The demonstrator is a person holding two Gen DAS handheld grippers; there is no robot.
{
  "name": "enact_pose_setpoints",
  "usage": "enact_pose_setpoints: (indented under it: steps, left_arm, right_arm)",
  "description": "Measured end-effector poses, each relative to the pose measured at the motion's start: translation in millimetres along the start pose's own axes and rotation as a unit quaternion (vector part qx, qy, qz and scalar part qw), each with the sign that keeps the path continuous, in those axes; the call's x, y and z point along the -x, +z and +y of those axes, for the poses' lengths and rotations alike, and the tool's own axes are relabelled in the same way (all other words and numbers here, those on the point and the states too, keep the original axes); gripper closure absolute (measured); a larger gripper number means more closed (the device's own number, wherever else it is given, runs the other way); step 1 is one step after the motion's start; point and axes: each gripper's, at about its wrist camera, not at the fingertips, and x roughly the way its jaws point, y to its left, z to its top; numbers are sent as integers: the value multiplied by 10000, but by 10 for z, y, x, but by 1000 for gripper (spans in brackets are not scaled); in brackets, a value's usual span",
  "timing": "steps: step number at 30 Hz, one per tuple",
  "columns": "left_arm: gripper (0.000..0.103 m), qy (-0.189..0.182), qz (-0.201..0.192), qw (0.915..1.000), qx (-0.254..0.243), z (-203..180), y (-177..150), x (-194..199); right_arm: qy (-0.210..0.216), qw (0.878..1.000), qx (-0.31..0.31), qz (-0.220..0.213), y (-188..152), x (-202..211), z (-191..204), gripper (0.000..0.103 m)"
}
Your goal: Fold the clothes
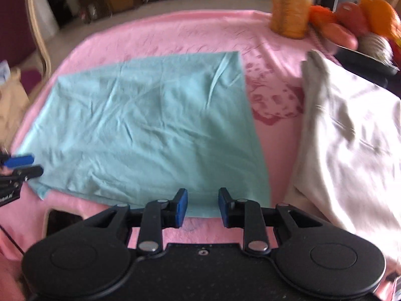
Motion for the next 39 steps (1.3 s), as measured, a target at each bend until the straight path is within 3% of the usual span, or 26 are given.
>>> enact_pose_setpoints:
  steps: [3,7,13,19,23,29,33,39]
  left_arm:
    - [67,262,-55,9984,493,199,-14,1]
    - [68,390,188,9968,668,302,16,-184]
    - [67,584,533,9958,470,280,2,-341]
    - [67,676,541,9957,319,248,-23,-330]
    - [67,608,569,9956,429,287,-13,-333]
    - [67,600,353,9965,466,298,-38,-124]
    - [67,201,-173,9981,554,276,6,18]
    - [67,726,350,9955,508,238,51,-352]
  right_arm:
    - [308,9990,-200,-251,58,45,21,76]
    - [709,9968,78,-352,220,-108,248,76]
    - [1201,9906,576,-299,382,-397,610,76]
    - [1807,9780,1042,-108,414,-680,927,76]
    - [1668,9771,1322,31,344,-685,976,77]
    - [1297,9805,1290,720,131,-327,752,77]
    - [1205,9908,431,431,108,-13,377,73]
    - [339,9988,-357,13,182,-155,52,78]
